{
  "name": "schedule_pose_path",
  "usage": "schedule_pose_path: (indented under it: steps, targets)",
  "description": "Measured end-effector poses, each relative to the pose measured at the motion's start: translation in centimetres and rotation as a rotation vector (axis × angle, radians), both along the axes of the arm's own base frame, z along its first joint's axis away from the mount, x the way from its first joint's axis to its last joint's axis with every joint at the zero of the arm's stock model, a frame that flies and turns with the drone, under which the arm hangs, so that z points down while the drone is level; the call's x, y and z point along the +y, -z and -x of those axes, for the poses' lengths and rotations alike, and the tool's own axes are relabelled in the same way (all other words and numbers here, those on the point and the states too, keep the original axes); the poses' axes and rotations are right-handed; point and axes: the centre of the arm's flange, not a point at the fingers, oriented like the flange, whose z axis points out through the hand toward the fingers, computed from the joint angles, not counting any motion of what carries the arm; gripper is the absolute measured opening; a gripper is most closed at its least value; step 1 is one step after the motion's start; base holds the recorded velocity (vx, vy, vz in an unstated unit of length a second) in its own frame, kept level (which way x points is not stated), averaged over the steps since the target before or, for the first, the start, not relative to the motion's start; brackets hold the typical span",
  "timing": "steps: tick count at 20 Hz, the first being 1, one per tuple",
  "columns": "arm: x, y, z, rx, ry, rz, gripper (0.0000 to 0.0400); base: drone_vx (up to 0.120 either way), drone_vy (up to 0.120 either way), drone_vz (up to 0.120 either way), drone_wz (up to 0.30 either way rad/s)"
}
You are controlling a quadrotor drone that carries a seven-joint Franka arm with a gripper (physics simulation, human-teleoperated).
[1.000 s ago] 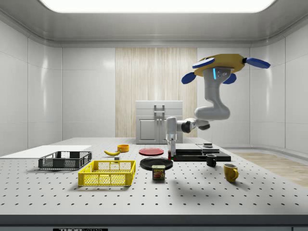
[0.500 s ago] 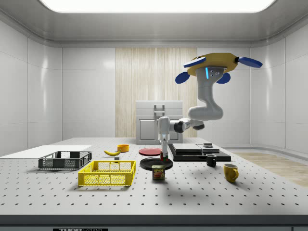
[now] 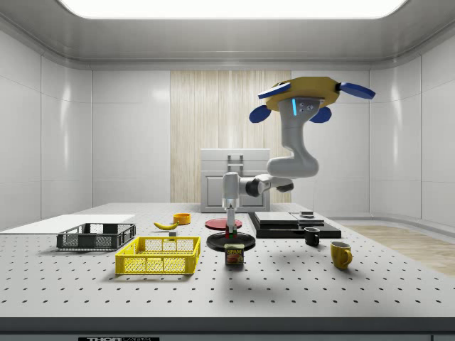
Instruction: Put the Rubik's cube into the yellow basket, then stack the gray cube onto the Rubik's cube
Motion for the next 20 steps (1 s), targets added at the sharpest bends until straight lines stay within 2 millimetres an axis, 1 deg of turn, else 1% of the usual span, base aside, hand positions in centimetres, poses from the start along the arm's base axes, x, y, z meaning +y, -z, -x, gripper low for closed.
schedule_pose_path:
  steps: [20]
  targets:
    - [0.0,0.0,0.0,0.0,0.0,0.0,0.0325,0.12,0.0,0.0,0.0]
